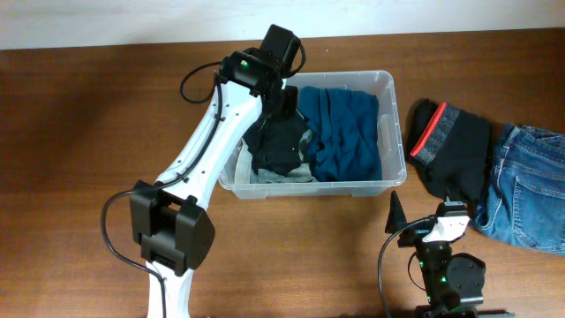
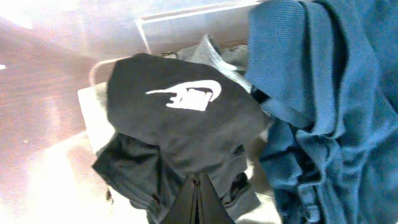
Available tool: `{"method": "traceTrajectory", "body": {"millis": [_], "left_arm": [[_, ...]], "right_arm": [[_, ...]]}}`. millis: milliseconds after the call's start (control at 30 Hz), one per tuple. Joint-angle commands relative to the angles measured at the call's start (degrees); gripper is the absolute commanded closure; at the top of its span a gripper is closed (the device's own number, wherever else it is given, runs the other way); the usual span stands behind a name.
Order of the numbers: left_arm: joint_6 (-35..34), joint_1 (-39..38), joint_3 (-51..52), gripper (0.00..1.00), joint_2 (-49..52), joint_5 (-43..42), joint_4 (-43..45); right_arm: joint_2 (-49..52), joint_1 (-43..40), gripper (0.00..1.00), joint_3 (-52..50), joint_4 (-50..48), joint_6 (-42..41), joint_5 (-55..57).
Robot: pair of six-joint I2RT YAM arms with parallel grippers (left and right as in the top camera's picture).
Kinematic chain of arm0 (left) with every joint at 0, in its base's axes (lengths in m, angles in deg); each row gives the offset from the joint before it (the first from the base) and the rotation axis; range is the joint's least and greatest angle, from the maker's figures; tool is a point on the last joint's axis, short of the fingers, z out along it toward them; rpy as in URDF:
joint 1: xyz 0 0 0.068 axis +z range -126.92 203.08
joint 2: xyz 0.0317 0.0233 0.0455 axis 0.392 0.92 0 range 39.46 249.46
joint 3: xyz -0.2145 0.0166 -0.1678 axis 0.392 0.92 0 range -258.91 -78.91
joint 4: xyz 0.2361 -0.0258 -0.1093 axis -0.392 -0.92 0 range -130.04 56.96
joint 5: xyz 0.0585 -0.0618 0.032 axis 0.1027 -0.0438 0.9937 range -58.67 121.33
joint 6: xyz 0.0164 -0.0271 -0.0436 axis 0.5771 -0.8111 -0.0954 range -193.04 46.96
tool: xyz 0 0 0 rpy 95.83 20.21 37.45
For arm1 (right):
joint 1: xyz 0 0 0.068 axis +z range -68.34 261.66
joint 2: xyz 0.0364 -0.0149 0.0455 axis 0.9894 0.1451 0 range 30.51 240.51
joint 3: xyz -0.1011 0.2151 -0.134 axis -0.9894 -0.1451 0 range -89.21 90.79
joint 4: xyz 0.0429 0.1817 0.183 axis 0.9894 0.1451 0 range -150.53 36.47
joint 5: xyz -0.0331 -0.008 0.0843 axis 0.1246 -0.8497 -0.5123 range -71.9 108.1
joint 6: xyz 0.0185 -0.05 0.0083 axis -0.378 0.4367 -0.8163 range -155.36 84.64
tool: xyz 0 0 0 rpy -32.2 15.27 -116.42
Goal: Pack container
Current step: 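Press the black shirt down beside the teal shirt and release, then raise the left gripper away from the container to the left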
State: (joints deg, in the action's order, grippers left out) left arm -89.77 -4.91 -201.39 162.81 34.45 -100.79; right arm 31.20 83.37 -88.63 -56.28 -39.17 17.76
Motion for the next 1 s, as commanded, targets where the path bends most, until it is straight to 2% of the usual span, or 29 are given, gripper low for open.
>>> {"method": "traceTrajectory", "body": {"millis": [0, 233, 567, 800, 967], "left_arm": [[-0.79, 0.39, -0.20, 1.00, 1.16, 2.95, -0.42], [-0.76, 0.22, 0.52, 1.00, 8.61, -0.72, -0.44], [-0.74, 0.26, 0.57, 0.99, 21.75, -0.79, 0.39], [-0.74, 0.33, -7.32, 0.99, 14.47, -0.74, -4.22], [-0.74, 2.40, -16.33, 0.99, 4.48, 0.37, -9.35]], "right_arm": [[-0.33, 0.15, 0.02, -0.26, 0.28, 0.39, -0.52], [-0.33, 0.15, 0.02, -0.26, 0.28, 0.39, -0.52], [-0.33, 0.15, 0.02, -0.26, 0.28, 0.39, -0.52], [-0.33, 0.15, 0.02, -0.26, 0.28, 0.39, -0.52], [-0.33, 0.15, 0.02, -0.26, 0.28, 0.39, -0.52]]}}
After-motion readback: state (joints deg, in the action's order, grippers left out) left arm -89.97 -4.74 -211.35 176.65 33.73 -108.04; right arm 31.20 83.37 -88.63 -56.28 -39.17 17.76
